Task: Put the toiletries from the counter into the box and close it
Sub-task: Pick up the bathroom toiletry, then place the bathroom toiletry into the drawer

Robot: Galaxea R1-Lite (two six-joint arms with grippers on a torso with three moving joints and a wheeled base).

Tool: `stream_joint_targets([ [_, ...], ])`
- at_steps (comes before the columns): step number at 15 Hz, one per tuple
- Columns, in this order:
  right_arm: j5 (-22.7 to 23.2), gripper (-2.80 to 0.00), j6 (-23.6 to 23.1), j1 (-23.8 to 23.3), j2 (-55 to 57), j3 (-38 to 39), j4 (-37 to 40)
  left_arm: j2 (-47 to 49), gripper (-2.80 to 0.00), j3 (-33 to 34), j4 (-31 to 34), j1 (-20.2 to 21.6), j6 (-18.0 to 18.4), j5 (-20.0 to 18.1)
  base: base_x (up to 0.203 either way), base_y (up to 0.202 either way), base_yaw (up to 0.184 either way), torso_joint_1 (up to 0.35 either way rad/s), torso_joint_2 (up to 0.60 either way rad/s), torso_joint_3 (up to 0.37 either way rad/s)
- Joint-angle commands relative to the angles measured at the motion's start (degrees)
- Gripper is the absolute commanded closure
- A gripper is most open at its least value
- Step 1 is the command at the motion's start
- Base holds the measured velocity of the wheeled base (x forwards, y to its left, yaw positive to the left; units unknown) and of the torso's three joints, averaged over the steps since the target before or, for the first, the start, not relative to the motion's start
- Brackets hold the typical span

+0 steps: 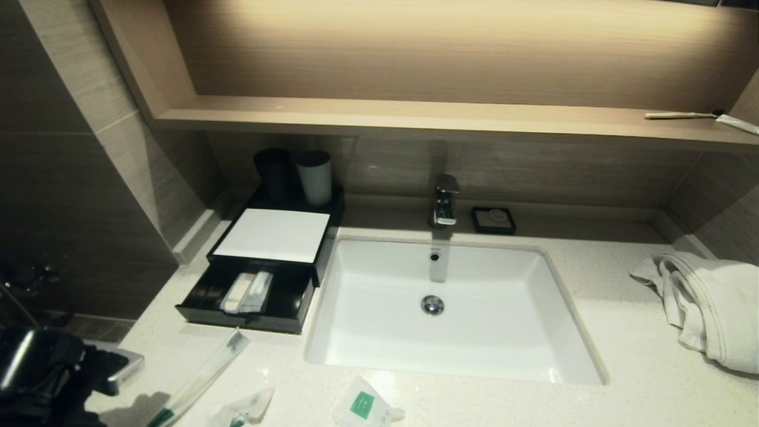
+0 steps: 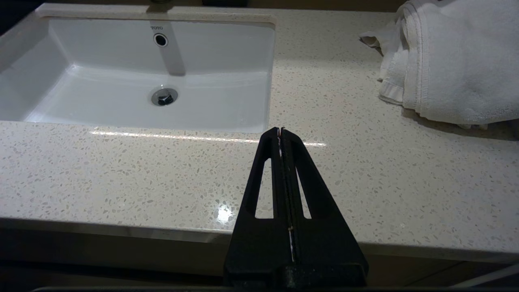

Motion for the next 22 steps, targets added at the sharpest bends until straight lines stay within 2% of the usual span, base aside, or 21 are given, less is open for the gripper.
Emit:
stream_joint_targets([
  [1, 0.01, 0.00, 0.02, 0.00, 0.00, 0.00, -0.01, -2.44, 0.00, -0.37, 0.53, 0.00, 0.06, -0.04, 0.000, 0.000, 0.000, 0.000, 0.00, 0.000],
  [8, 0.01, 0.00, 0.02, 0.00, 0.00, 0.00, -0.01, -7.38, 0.00, -4.72, 7.00, 0.09, -1.01, -0.39, 0.000, 0.000, 0.000, 0.000, 0.00, 0.000],
  [12, 0.01, 0.00, 0.02, 0.00, 0.00, 0.00, -0.01, -11.54, 0.00, -8.93, 14.75, 0.09, -2.64, -0.69, 0.000, 0.000, 0.000, 0.000, 0.00, 0.000],
  [15, 0.01, 0.00, 0.02, 0.00, 0.00, 0.00, -0.01, -13.24, 0.00, -14.67, 21.70, 0.02, -4.13, -1.12, 0.000, 0.000, 0.000, 0.000, 0.00, 0.000],
  [19, 0.01, 0.00, 0.02, 0.00, 0.00, 0.00, -0.01, -11.79, 0.00, -25.78, 30.78, 0.00, -9.21, -1.35, 0.000, 0.000, 0.000, 0.000, 0.00, 0.000],
  [22, 0.01, 0.00, 0.02, 0.00, 0.00, 0.00, -0.01, -10.23, 0.00, -32.97, 37.53, -0.08, -11.06, -1.38, 0.000, 0.000, 0.000, 0.000, 0.00, 0.000],
])
